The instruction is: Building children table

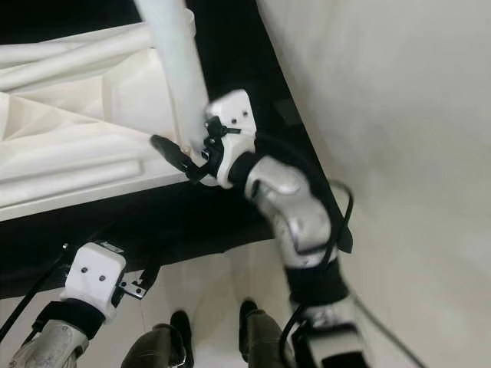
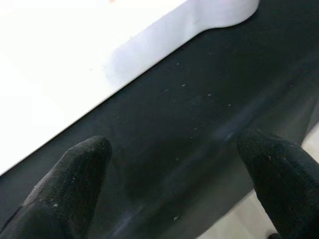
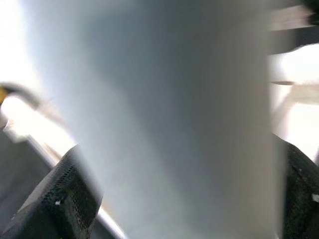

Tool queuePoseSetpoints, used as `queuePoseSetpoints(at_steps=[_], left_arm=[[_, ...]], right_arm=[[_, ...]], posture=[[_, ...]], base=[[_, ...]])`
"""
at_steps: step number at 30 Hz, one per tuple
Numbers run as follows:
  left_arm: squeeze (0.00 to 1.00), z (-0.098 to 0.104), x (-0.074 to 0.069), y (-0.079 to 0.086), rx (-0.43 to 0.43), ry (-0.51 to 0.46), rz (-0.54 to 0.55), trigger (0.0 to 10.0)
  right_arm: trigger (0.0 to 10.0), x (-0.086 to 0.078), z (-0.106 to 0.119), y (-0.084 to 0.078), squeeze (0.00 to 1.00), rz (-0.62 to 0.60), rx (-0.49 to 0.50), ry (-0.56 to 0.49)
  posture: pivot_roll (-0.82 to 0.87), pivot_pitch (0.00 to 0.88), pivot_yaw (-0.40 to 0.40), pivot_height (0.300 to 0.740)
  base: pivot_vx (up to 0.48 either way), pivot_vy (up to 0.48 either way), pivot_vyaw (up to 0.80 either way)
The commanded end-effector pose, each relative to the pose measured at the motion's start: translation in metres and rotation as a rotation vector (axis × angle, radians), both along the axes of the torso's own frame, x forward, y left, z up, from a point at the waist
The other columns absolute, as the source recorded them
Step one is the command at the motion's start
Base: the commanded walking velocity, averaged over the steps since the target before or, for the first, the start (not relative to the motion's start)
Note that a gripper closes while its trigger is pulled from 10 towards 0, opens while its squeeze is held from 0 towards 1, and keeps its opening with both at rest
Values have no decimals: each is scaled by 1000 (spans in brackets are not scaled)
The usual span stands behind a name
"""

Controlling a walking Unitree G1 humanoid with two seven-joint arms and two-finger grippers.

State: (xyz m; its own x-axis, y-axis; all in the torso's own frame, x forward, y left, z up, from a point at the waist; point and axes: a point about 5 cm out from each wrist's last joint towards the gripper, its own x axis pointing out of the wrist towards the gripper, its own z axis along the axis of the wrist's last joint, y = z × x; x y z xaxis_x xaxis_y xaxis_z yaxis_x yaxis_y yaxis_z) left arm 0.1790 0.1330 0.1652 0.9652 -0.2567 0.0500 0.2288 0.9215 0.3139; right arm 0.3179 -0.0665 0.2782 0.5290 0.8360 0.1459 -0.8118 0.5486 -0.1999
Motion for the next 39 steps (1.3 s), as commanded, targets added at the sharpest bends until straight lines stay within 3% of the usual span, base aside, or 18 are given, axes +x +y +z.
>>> queuePoseSetpoints(at_steps=[1,6,7,8,9,12,13,20,24,26,27,28,30,31,32,36,38,39], left_arm=[[0,-8,-2,0,8,31,6,10000],[0,-8,1,-1,6,23,9,10000],[0,-8,1,-1,5,21,11,10000],[0,-8,1,-1,5,21,11,10000],[0,-8,1,-1,5,19,11,10000],[0,-8,1,-1,5,19,11,10000],[0,-8,1,-1,5,17,12,10000],[0,-8,2,-2,3,13,16,10000],[0,-8,2,-1,2,13,18,10000],[0,-8,2,0,2,12,22,10000],[0,-8,2,1,4,12,25,10000],[0,-8,2,1,4,12,25,10000],[0,-8,3,3,7,10,30,10000],[0,-8,3,3,7,10,30,10000],[0,-8,4,4,9,9,31,10000],[0,-8,5,4,13,8,30,10000],[0,-10,9,6,22,7,30,10000],[0,-10,9,6,22,7,30,10000]], right_arm=[[10000,5,-5,2,0,96,-68,8],[10000,25,14,-7,0,183,-129,-2],[7922,27,17,-7,0,213,-126,12],[7922,27,17,-7,0,213,-126,12],[3922,29,19,-8,0,265,-128,24],[3922,29,20,-8,0,278,-131,25],[0,28,20,-8,0,317,-141,36],[0,29,12,-15,0,375,-213,58],[0,26,-1,-19,0,281,-198,101],[0,14,-27,-18,0,124,-166,181],[0,8,-52,-16,0,-170,-100,215],[0,8,-52,-16,0,-170,-100,215],[0,-11,-90,-22,0,-562,-63,271],[0,-11,-90,-22,0,-562,-63,271],[0,-19,-103,-21,0,-646,-76,282],[0,-13,-104,-19,0,-671,-88,258],[0,12,-91,-17,0,-732,-37,237],[0,12,-91,-17,0,-732,-37,237]], posture=[[-39,340,9,740],[-39,337,-1,740],[-37,337,-4,740],[-37,337,-4,740],[-36,337,-6,740],[-36,337,-6,740],[-40,337,-7,740],[-47,339,-5,740],[-57,342,-9,740],[-58,344,-9,740],[-54,347,-9,740],[-54,347,-9,740],[-44,348,11,740],[-44,348,11,740],[-42,347,15,740],[-42,337,24,740],[-39,309,24,740],[-39,309,24,740]], base=[[0,0,0],[0,0,0],[0,0,0],[0,0,0],[0,0,0],[0,0,0],[0,0,0],[0,0,0],[0,0,0],[0,0,0],[0,0,0],[0,0,0],[0,0,0],[0,0,0],[0,0,0],[0,0,0],[0,0,0],[0,0,0]])
